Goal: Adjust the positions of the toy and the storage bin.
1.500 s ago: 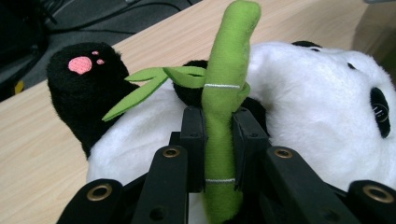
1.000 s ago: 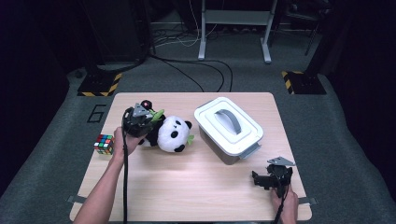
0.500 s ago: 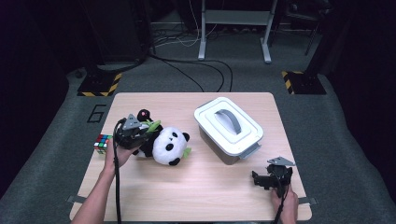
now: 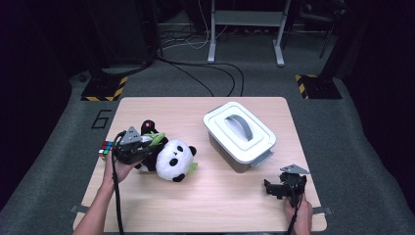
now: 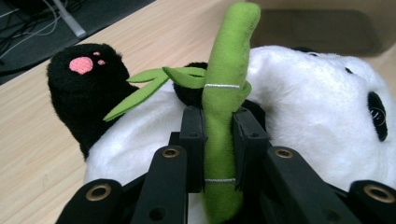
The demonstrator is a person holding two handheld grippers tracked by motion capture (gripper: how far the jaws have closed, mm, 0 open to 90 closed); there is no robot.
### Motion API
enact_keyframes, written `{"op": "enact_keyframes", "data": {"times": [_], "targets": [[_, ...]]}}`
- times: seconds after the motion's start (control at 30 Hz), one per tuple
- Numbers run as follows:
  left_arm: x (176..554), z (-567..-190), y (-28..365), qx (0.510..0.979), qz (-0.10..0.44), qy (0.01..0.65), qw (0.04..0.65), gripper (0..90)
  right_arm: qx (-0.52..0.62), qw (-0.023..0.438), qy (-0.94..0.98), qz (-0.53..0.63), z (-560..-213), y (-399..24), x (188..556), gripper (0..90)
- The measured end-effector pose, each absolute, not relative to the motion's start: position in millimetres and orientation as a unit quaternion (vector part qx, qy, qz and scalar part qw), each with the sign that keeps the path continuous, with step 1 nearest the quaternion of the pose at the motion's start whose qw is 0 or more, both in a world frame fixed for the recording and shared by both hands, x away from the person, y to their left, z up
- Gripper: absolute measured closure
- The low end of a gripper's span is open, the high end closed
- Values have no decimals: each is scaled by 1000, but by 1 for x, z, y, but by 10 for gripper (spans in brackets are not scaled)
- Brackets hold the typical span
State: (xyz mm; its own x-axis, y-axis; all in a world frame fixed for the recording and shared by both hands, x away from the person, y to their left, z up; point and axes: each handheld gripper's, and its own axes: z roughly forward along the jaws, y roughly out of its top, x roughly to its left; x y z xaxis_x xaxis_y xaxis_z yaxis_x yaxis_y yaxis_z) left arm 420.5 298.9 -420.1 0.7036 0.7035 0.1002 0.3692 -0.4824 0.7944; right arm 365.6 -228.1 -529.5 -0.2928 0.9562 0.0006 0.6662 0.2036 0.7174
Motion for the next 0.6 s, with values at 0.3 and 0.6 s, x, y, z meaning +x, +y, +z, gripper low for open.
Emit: {"op": "enact_keyframes", "data": {"times": [0.3,0.6], "targets": [[417,-417,312,841,204,313,391,765,548,231,741,313,-530,-228,366,0],[410,-428,326,851,188,289,396,762,548,231,741,313,-529,-228,366,0]]}}
